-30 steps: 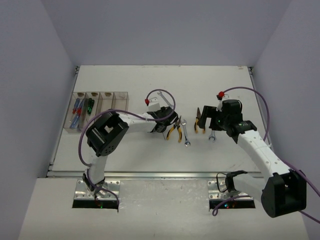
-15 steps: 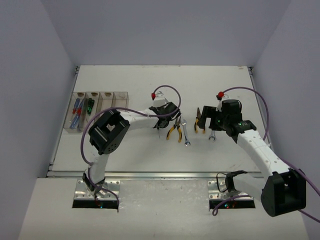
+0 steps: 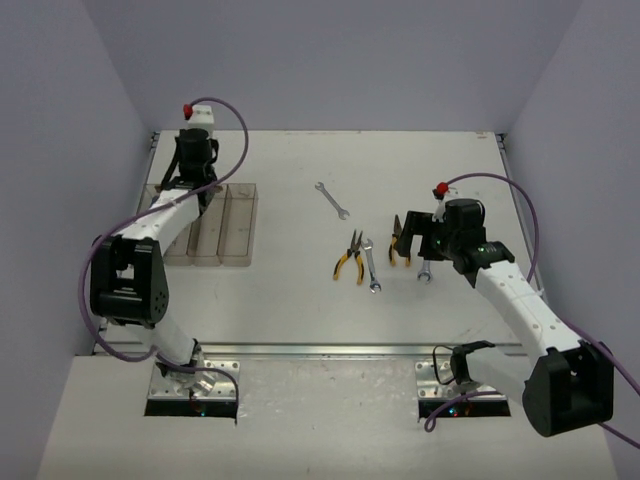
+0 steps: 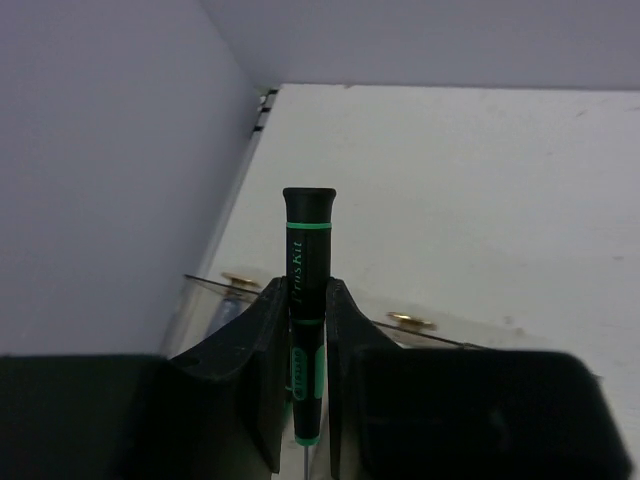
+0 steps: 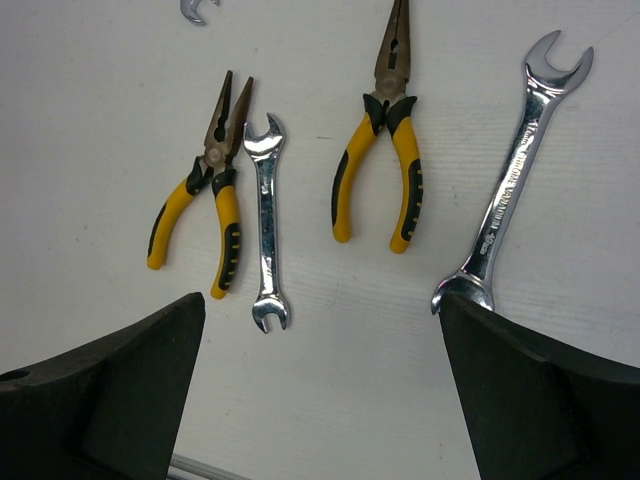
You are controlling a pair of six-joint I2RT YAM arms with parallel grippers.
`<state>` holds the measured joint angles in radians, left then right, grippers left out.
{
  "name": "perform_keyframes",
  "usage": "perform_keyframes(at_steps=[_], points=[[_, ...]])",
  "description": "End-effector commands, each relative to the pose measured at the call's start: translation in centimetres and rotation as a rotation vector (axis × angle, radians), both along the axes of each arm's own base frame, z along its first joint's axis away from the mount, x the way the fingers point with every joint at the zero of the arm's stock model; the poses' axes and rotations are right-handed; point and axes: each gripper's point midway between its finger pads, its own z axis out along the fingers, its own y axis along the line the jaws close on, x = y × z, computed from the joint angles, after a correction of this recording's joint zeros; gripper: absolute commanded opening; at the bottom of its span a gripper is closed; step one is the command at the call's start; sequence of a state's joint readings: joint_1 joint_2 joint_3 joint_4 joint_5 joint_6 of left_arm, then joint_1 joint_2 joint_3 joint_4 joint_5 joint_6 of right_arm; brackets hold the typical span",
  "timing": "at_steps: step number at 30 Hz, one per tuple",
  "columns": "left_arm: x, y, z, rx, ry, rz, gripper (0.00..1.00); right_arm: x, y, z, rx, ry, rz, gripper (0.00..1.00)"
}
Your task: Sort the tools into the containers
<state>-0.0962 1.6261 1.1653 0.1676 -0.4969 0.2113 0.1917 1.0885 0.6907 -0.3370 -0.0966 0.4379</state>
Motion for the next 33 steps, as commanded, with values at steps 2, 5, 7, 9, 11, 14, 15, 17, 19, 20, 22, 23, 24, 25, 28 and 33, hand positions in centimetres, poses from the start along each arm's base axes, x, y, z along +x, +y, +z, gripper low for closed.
perform_keyframes(at_steps=[2, 5, 7, 9, 11, 14, 15, 17, 19, 20, 22, 23, 24, 25, 28, 33], points=[[0.5, 5.1, -5.8, 0.223, 0.246, -0.127, 0.0, 1.1, 0.3, 1.9, 0.013, -0.082, 0.02, 0.99], [-0.5, 6.9, -6.3, 0.214, 0.228, -0.14, 0.0, 1.2, 0.6, 1.9, 0.02, -0.082, 0.03, 0.99], [-0.8, 7.6, -6.8, 0.218, 0.243, -0.147, 0.0, 1.3, 0.7, 1.7, 0.024, -0.073, 0.037, 0.99], [-0.9, 7.6, -7.4, 0.218, 0.252, -0.166, 0.0, 1.3, 0.8, 1.7, 0.026, -0.07, 0.042, 0.99], [-0.9, 7.4, -8.1, 0.19, 0.251, -0.176, 0.0, 1.2, 0.8, 1.7, 0.027, -0.071, 0.045, 0.99], [-1.3, 7.1, -9.8, 0.162, 0.279, -0.189, 0.07, 1.2, 0.8, 1.7, 0.026, -0.071, 0.047, 0.99], [-1.5, 7.1, -10.3, 0.158, 0.288, -0.189, 0.13, 1.2, 0.8, 1.7, 0.027, -0.072, 0.048, 0.99], [-2.1, 7.0, -11.5, 0.147, 0.305, -0.186, 0.28, 1.2, 0.9, 1.7, 0.028, -0.071, 0.051, 0.99], [-2.3, 7.0, -11.6, 0.141, 0.293, -0.179, 0.5, 1.1, 1.0, 1.6, 0.031, -0.07, 0.054, 0.99], [-2.4, 7.0, -11.3, 0.139, 0.28, -0.173, 0.57, 1.1, 1.0, 1.6, 0.034, -0.068, 0.056, 0.99], [-2.5, 7.1, -10.1, 0.14, 0.251, -0.161, 0.65, 1.1, 1.1, 1.6, 0.036, -0.066, 0.061, 0.99], [-2.4, 7.1, -9.5, 0.143, 0.236, -0.15, 0.71, 1.1, 1.1, 1.5, 0.036, -0.065, 0.061, 0.99], [-2.3, 7.2, -7.1, 0.151, 0.17, -0.107, 0.86, 1.1, 1.1, 1.5, 0.036, -0.062, 0.061, 0.99], [-2.6, 7.6, -3.9, 0.153, 0.07, -0.027, 1.0, 1.2, 1.1, 1.4, 0.034, -0.06, 0.057, 0.99], [-4.0, 6.3, 3.8, 0.08, -0.174, 0.139, 1.0, 1.3, 0.7, 1.2, 0.02, -0.059, 0.035, 0.99], [-9.8, 3.1, 10.7, -0.351, -0.275, 0.323, 1.0, 1.8, -0.2, 0.4, -0.007, -0.013, -0.037, 0.99]])
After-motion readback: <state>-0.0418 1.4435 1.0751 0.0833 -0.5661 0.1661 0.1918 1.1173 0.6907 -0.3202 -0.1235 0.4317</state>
